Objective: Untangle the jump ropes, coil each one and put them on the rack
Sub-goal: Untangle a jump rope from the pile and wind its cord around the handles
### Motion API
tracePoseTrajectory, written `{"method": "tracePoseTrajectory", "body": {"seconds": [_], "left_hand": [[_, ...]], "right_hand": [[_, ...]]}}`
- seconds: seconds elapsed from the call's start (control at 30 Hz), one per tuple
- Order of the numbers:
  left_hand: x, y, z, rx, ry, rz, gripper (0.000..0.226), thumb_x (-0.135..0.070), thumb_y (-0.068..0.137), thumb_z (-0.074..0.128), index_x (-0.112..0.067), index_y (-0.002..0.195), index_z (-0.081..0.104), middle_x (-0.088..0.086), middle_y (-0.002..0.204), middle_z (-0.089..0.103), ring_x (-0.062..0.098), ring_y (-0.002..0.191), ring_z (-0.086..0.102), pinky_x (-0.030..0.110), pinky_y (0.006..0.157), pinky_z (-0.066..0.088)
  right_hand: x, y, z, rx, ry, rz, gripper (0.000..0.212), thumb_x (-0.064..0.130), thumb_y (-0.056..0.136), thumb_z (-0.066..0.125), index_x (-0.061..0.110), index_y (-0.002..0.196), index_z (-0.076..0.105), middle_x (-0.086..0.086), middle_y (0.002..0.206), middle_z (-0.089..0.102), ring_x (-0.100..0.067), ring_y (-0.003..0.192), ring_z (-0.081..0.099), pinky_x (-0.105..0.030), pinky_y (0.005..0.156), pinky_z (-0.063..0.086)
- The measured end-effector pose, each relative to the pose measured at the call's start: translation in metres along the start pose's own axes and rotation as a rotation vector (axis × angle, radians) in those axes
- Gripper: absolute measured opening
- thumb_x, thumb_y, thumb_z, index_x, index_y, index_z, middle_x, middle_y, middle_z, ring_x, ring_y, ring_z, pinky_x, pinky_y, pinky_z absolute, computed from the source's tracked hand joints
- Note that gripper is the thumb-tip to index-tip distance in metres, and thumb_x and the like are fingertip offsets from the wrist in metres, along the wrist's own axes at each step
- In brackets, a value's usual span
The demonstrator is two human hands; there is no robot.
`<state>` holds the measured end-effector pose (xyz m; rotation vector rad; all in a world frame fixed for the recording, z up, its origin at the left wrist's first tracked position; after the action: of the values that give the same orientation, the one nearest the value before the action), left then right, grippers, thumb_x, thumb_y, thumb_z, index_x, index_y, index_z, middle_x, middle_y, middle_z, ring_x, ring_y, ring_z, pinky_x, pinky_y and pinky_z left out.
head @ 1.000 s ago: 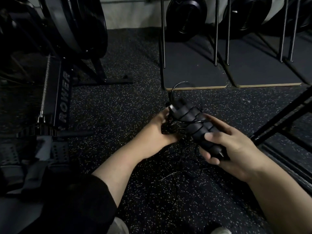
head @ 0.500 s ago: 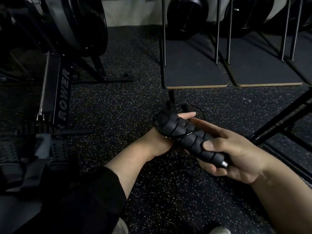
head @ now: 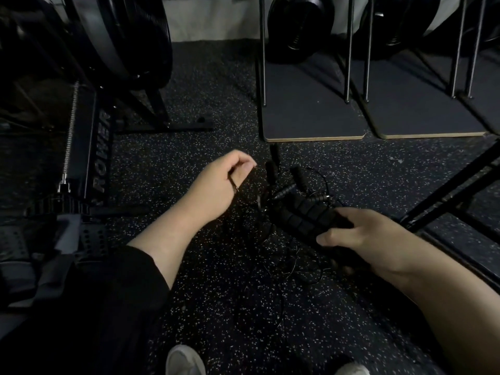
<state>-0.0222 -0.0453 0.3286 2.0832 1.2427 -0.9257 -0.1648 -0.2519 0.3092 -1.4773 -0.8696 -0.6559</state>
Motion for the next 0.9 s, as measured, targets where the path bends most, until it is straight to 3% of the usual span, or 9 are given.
{"method": "tracePoseTrajectory", "body": {"seconds": [0.07,0.2,0.3,0.33,0.43,0.53,0.63,0.77,0.9], "left_hand": [[0.019,-0.002,0.005,0.170,0.177,-0.102,0.021,-0.035,0.103,0.058,-0.035,0.124,0.061,-0.014,0.106,0.059,0.002,0.095,0.057,0.020,0.075,0.041],[0.036,-0.026,0.032,0.667,0.330,-0.213,0.086,-0.042,0.091,0.073,-0.041,0.160,0.022,-0.013,0.154,0.041,0.011,0.142,0.039,0.030,0.114,0.034],[0.014,-0.028,0.050,0.624,0.185,-0.181,0.112,-0.042,0.086,0.079,-0.044,0.161,-0.004,-0.016,0.170,0.006,0.004,0.153,0.011,0.028,0.122,0.012],[0.005,-0.024,0.055,0.557,0.125,-0.160,0.112,-0.039,0.086,0.080,-0.043,0.162,-0.004,-0.016,0.170,0.006,0.001,0.150,0.012,0.026,0.121,0.010],[-0.012,-0.010,0.062,0.379,-0.097,-0.113,0.092,-0.018,0.090,0.076,-0.038,0.161,0.022,-0.010,0.156,0.044,0.003,0.139,0.040,0.027,0.122,0.026],[-0.025,-0.001,0.053,0.259,-0.121,0.003,0.052,0.000,0.095,0.064,-0.030,0.136,0.054,-0.013,0.122,0.065,-0.002,0.110,0.059,0.022,0.103,0.045],[-0.036,0.002,0.054,0.322,0.006,0.097,0.039,0.004,0.095,0.056,-0.035,0.099,0.056,-0.018,0.091,0.064,-0.006,0.083,0.058,0.021,0.075,0.044],[-0.036,0.007,0.056,0.375,0.192,0.160,0.034,0.007,0.092,0.055,-0.027,0.095,0.059,-0.004,0.088,0.068,0.014,0.084,0.064,0.036,0.076,0.050],[-0.042,0.008,0.040,0.057,0.182,0.285,0.013,-0.010,0.095,0.054,-0.023,0.094,0.057,-0.014,0.075,0.055,-0.004,0.067,0.052,0.016,0.066,0.045]], "right_hand": [[0.000,0.002,-0.012,-0.118,0.065,-0.020,0.022,0.002,0.088,0.074,0.001,0.109,0.068,-0.008,0.068,0.068,-0.020,0.053,0.060,-0.027,0.041,0.045],[0.004,0.004,-0.021,-0.145,0.149,-0.073,0.019,0.001,0.091,0.069,0.000,0.109,0.066,-0.009,0.064,0.062,-0.019,0.049,0.056,-0.025,0.039,0.042],[0.011,0.004,-0.012,-0.045,0.181,-0.100,0.022,0.000,0.093,0.065,-0.003,0.114,0.064,-0.011,0.064,0.059,-0.017,0.046,0.053,-0.024,0.039,0.039],[0.012,0.004,-0.009,-0.009,0.193,-0.100,0.023,0.000,0.093,0.064,-0.003,0.115,0.063,-0.011,0.064,0.059,-0.017,0.046,0.053,-0.024,0.039,0.039],[0.014,0.004,0.000,0.110,0.259,-0.114,0.037,0.002,0.084,0.073,-0.004,0.119,0.062,-0.013,0.075,0.063,-0.019,0.052,0.055,-0.024,0.039,0.039],[0.013,0.004,0.001,0.211,0.292,-0.122,0.054,0.012,0.071,0.077,-0.005,0.120,0.063,-0.020,0.092,0.067,-0.022,0.057,0.057,-0.026,0.041,0.043],[0.009,0.000,0.002,0.300,0.190,-0.066,0.058,0.019,0.067,0.080,0.000,0.119,0.063,-0.026,0.096,0.069,-0.028,0.063,0.062,-0.032,0.049,0.052],[0.005,-0.002,0.013,0.399,0.051,-0.042,0.031,0.024,0.072,0.085,0.013,0.097,0.070,-0.022,0.087,0.066,-0.029,0.065,0.063,-0.034,0.056,0.054],[0.014,-0.004,0.028,0.482,0.419,-0.172,0.052,0.015,0.071,0.085,0.006,0.117,0.062,-0.020,0.081,0.061,-0.024,0.059,0.059,-0.030,0.049,0.050]]}}
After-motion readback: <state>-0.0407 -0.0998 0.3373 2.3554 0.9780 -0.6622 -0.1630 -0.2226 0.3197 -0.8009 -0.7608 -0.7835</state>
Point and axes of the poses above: each hand's wrist, its own y-axis towards the middle knuckle, its own z-axis out of the palm, x = y × z, the point moved 7 cm from there along y, towards the middle knuckle
